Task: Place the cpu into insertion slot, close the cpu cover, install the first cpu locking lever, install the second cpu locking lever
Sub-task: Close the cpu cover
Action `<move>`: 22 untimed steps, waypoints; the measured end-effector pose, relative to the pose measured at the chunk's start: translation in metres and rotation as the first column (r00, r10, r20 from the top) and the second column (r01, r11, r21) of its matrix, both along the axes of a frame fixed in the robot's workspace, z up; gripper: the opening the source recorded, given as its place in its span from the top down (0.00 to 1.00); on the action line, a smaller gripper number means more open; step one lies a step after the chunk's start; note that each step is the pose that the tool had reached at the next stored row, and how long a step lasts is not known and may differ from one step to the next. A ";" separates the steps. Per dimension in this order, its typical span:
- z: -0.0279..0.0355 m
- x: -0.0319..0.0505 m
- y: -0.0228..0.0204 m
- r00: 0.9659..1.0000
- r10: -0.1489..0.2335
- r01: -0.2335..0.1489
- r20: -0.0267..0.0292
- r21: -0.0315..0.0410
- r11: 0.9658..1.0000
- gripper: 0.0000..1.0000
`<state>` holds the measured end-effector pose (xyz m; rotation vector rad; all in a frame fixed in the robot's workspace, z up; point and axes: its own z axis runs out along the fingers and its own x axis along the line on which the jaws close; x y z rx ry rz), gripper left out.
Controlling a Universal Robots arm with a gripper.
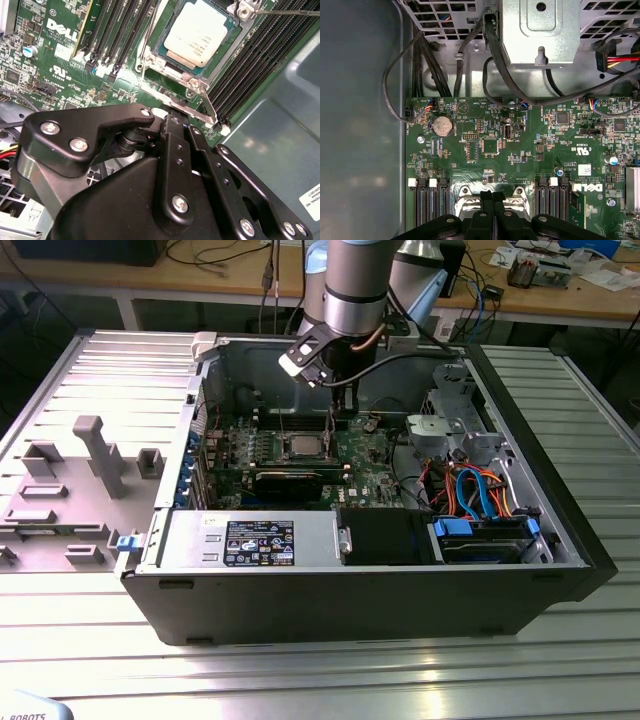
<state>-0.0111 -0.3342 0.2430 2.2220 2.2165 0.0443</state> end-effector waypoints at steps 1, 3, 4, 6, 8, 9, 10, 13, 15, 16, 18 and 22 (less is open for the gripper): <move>0.0000 -0.0003 0.0000 1.000 0.000 0.000 0.000 0.000 1.000 0.89; 0.0000 -0.0006 0.0000 1.000 0.000 0.000 0.000 0.000 1.000 0.89; 0.0000 -0.0007 0.0000 1.000 0.000 0.000 0.000 0.000 1.000 0.89; 0.0000 -0.0008 0.0000 1.000 0.000 0.000 0.000 0.000 1.000 0.89; -0.0001 -0.0009 0.0000 1.000 0.000 0.000 0.000 0.000 1.000 0.89; -0.0001 -0.0010 0.0000 1.000 0.000 0.000 0.000 0.000 1.000 0.89; -0.0001 -0.0011 0.0000 1.000 0.000 0.000 0.000 0.000 1.000 0.89; -0.0008 -0.0013 0.0000 1.000 0.000 0.000 0.000 0.000 1.000 0.89; -0.0008 -0.0013 0.0000 1.000 0.000 0.000 0.000 0.000 1.000 0.89; -0.0008 -0.0013 0.0000 1.000 0.000 0.000 0.000 0.000 1.000 0.89; -0.0009 -0.0013 0.0000 1.000 0.000 0.000 0.000 0.000 1.000 0.89; -0.0010 -0.0014 0.0000 1.000 0.000 0.000 0.000 0.000 1.000 0.89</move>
